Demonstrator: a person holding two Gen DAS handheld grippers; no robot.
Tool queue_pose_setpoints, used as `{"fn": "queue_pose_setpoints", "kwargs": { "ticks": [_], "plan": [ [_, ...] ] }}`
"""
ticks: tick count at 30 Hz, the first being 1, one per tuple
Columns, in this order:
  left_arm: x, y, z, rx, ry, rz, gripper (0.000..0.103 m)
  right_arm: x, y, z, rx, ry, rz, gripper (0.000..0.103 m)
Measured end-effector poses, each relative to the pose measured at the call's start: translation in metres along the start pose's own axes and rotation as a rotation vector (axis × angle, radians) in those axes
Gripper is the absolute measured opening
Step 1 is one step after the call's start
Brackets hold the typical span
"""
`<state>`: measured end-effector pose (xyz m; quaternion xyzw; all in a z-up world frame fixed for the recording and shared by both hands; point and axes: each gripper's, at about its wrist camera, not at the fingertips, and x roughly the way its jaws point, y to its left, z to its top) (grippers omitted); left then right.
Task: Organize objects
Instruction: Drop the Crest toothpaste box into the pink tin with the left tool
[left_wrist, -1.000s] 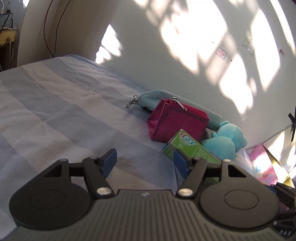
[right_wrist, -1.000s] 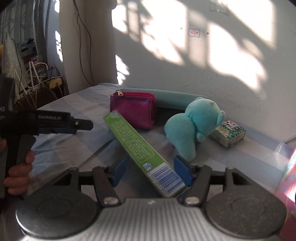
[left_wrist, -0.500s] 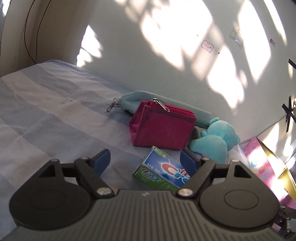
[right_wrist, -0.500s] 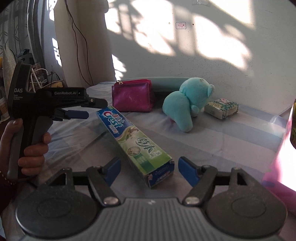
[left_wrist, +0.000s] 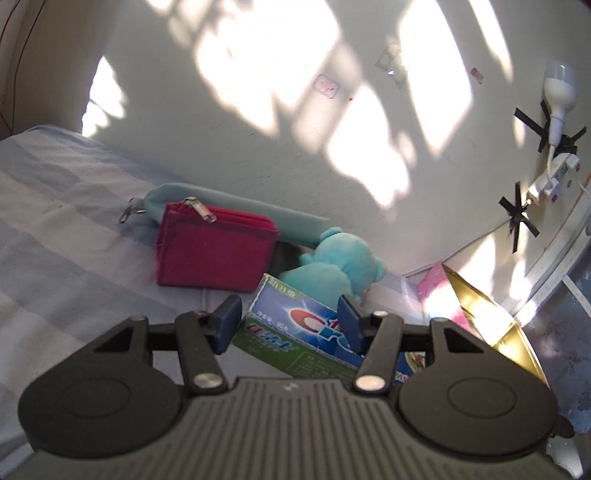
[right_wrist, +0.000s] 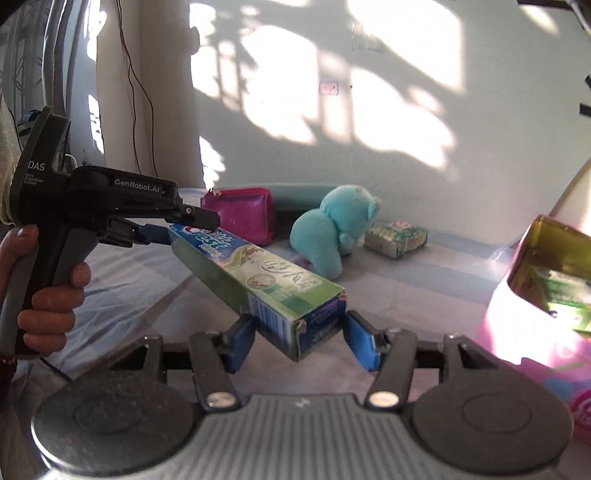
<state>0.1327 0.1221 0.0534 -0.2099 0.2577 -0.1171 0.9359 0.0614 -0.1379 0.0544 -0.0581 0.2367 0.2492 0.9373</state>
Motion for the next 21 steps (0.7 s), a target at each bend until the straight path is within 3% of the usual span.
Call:
{"fn": "queue_pose_setpoints", "kwargs": {
  "ticks": [5, 12, 19, 21],
  "plan": [
    [0.018, -0.085, 0.002, 0.124, -0.007, -0.118, 0.059, -0.042, -0.050, 0.001, 0.032, -0.067, -0.154, 0.057],
    [0.094, -0.194, -0.013, 0.196, 0.110, -0.260, 0.059, -0.081, -0.135, -0.019, 0.099, -0.064, -0.331, 0.057],
    [0.154, -0.269, -0.033, 0.308, 0.152, -0.280, 0.059, -0.078, -0.202, -0.040, 0.175, 0.002, -0.476, 0.058],
    [0.167, -0.277, -0.038, 0.336, 0.175, -0.255, 0.059, -0.067, -0.215, -0.040, 0.159, 0.033, -0.561, 0.059]
  ]
}}
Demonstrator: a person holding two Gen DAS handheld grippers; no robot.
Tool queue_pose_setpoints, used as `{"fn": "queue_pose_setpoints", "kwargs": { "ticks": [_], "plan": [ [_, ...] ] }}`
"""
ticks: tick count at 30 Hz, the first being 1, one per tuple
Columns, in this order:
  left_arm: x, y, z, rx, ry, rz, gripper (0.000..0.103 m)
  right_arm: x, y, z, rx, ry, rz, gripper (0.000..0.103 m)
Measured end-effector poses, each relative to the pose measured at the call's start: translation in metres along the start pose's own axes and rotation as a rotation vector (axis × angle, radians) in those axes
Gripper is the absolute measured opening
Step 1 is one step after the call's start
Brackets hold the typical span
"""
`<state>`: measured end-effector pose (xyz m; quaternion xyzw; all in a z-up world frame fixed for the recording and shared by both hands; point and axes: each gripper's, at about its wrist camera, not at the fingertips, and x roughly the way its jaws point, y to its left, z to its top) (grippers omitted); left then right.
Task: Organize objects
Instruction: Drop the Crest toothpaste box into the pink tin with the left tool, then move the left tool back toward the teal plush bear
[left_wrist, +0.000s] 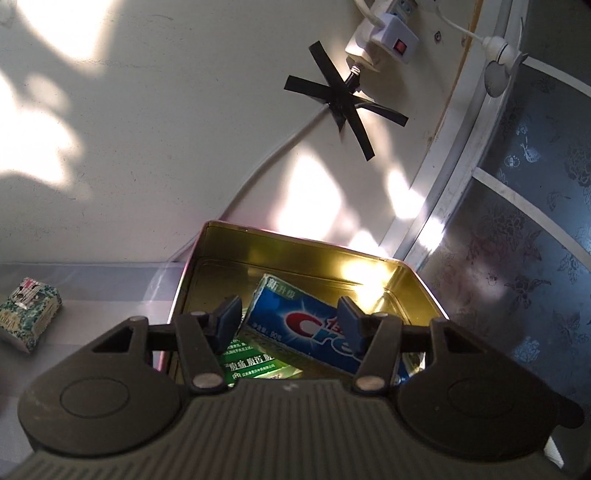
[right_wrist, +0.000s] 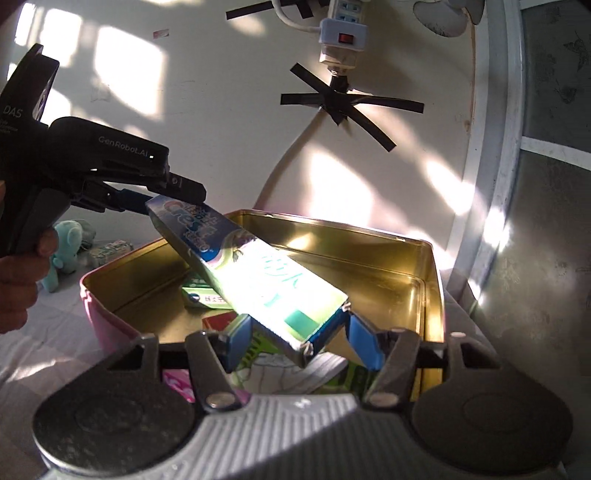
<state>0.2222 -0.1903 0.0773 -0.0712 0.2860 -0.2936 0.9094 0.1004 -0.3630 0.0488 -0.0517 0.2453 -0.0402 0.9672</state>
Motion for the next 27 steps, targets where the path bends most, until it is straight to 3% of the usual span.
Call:
{"fn": "queue_pose_setpoints", "kwargs": {
  "ticks": [1, 3, 6, 16, 27],
  "plan": [
    [0.004, -0.001, -0.001, 0.005, 0.013, 0.014, 0.060, 0.007, 0.000, 0.000, -0.020, -0.017, -0.104, 0.060],
    [0.004, -0.001, -0.006, 0.012, 0.028, 0.017, 0.060, 0.011, 0.001, 0.000, -0.044, -0.062, -0.189, 0.060],
    [-0.005, -0.004, -0.014, 0.066, 0.020, 0.028, 0.060, 0.007, 0.002, 0.001, 0.010, -0.105, -0.159, 0.060],
    [-0.052, -0.023, -0.046, 0.257, -0.002, 0.107, 0.065, -0.023, 0.019, -0.004, 0.139, -0.120, -0.055, 0.061],
    [-0.100, 0.000, -0.084, 0.298, 0.025, 0.195, 0.067, -0.070, 0.033, -0.015, 0.259, -0.162, -0.005, 0.064]
  ]
}}
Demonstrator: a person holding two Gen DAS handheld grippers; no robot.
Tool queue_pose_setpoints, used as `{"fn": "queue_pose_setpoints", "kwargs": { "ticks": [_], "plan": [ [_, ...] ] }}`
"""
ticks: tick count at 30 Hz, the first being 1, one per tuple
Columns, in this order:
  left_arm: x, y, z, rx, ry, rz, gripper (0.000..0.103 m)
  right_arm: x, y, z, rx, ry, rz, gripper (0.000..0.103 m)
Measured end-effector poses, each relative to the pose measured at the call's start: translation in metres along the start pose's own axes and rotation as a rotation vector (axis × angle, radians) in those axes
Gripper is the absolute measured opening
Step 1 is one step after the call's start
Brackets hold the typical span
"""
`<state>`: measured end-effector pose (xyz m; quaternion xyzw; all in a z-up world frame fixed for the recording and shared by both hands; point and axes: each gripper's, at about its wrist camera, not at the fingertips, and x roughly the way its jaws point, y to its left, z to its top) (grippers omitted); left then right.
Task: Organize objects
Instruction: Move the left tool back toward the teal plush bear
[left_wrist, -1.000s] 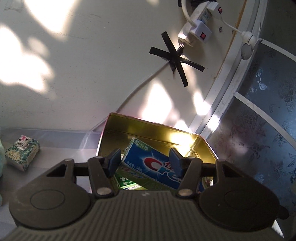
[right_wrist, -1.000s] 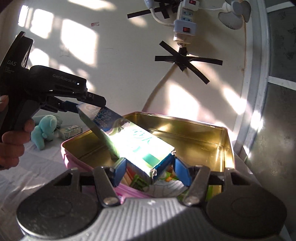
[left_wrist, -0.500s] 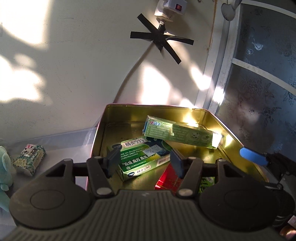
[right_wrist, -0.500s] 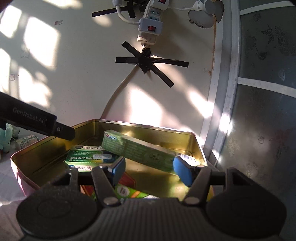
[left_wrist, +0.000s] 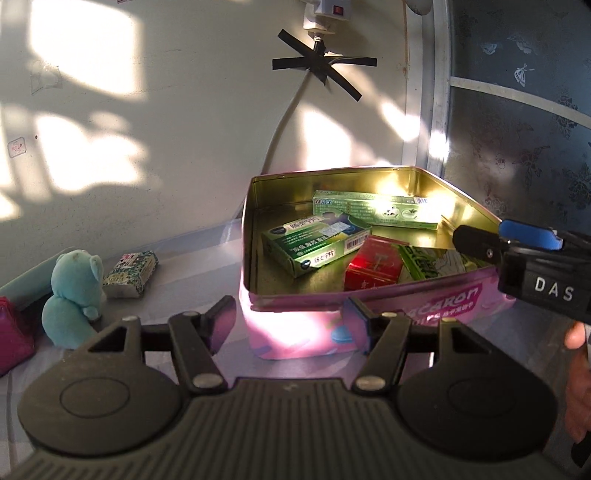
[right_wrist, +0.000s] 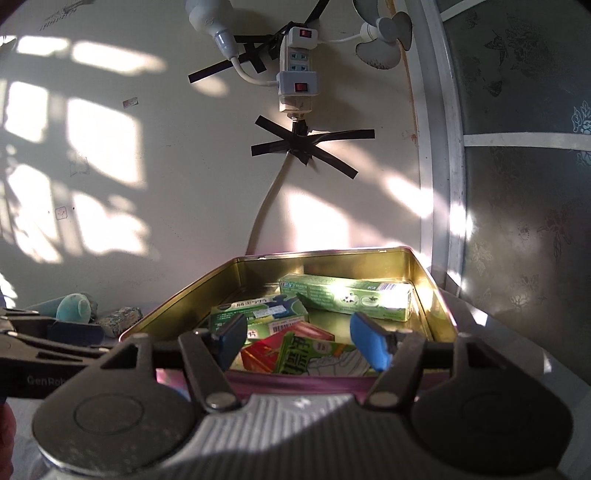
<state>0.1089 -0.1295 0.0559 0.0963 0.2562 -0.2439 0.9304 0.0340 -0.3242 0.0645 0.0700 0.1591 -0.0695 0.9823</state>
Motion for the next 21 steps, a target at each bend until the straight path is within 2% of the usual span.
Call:
{"fn": "queue_pose_setpoints", "kwargs": {
  "ticks": [6, 9, 21],
  "plan": [
    [-0.006, 0.029, -0.022, -0.048, 0.051, 0.067, 0.067, -0.008, 0.021, -0.002, 0.007, 0.033, 0.059, 0.064],
    [-0.010, 0.045, -0.033, -0.067, 0.064, 0.109, 0.067, -0.010, 0.041, -0.006, -0.030, 0.047, 0.086, 0.064],
    [-0.026, 0.108, -0.065, -0.151, 0.086, 0.242, 0.068, -0.006, 0.104, -0.023, -0.114, 0.127, 0.197, 0.064]
  ]
}}
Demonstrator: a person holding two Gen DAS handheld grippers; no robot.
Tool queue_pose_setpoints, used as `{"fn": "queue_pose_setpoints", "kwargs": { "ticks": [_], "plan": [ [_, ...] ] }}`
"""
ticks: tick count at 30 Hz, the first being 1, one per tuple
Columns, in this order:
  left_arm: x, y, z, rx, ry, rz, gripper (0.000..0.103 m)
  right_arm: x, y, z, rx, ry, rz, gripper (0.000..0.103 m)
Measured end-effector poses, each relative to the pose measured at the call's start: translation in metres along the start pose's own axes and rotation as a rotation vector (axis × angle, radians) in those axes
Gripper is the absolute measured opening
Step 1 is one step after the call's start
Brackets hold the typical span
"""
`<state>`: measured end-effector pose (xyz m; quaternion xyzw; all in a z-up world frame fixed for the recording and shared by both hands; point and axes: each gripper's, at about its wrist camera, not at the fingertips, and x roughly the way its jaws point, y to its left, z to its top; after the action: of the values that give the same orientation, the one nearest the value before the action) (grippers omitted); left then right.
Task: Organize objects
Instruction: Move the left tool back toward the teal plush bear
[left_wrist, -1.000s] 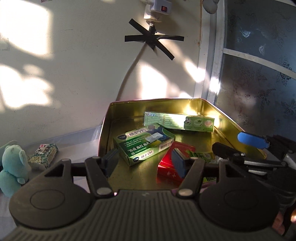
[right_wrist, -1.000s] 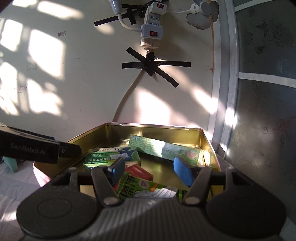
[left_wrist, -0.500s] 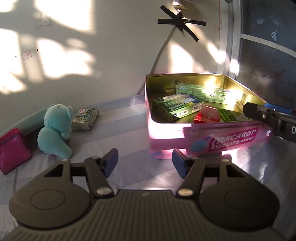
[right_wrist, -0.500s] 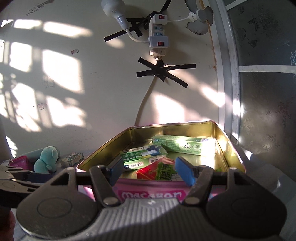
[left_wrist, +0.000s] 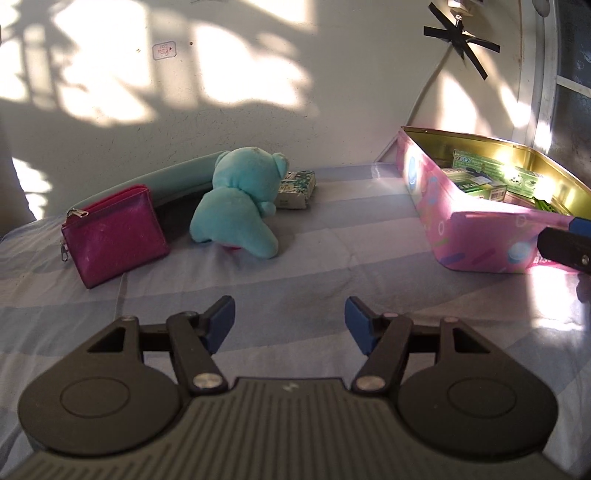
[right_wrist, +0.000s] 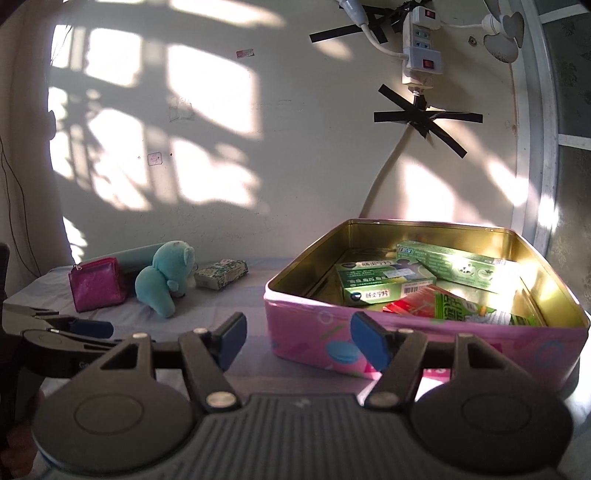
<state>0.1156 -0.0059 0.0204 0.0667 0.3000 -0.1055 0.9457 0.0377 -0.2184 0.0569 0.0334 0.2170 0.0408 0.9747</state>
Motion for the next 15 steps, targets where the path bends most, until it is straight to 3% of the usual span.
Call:
{"fn": "queue_pose_setpoints", "kwargs": {
  "ticks": [8, 15],
  "plan": [
    [0.006, 0.026, -0.007, -0.014, 0.002, 0.018, 0.069, 0.008, 0.017, -0.002, -0.028, 0.042, 0.024, 0.064],
    [0.011, 0.073, -0.003, -0.084, -0.005, 0.103, 0.069, 0.023, 0.046, 0.002, -0.099, 0.071, 0.086, 0.064]
  ]
}}
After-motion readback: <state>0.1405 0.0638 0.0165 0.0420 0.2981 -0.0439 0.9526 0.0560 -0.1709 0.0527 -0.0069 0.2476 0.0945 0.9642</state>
